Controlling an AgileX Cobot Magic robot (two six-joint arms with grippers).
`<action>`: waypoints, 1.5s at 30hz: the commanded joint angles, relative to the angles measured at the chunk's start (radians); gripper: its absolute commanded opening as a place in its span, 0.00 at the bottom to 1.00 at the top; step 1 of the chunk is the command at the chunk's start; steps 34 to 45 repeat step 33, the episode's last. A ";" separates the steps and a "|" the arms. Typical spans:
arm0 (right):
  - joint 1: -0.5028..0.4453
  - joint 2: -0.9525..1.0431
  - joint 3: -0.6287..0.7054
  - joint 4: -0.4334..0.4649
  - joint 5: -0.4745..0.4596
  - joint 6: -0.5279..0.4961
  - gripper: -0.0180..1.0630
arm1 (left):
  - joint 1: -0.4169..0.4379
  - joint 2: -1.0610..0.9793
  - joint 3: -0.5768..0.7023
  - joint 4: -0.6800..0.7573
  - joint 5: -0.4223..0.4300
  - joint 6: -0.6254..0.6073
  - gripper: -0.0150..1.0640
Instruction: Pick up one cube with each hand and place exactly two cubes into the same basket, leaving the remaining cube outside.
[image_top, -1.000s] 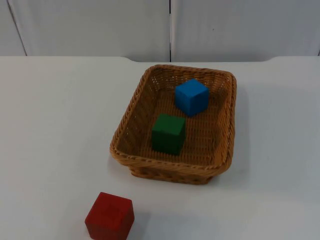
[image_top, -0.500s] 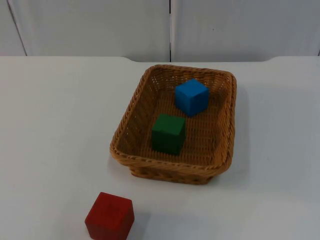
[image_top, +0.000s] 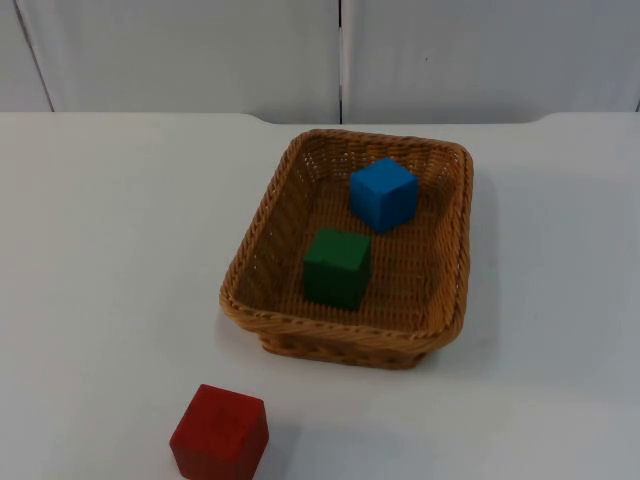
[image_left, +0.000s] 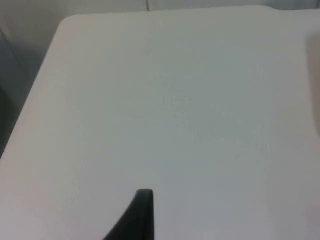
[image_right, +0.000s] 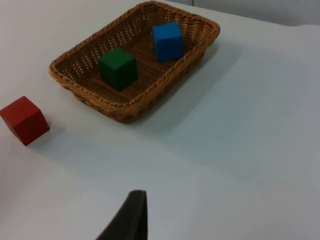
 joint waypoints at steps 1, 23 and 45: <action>0.002 -0.004 0.000 0.003 -0.005 0.001 0.99 | 0.009 -0.002 0.005 -0.004 -0.009 -0.001 0.99; -0.308 -0.004 0.000 0.004 -0.005 0.001 0.99 | 0.009 -0.002 0.005 -0.004 -0.009 -0.001 0.99; -0.418 -0.004 0.000 0.004 -0.005 0.001 0.99 | 0.009 -0.002 0.005 -0.004 -0.009 -0.001 0.99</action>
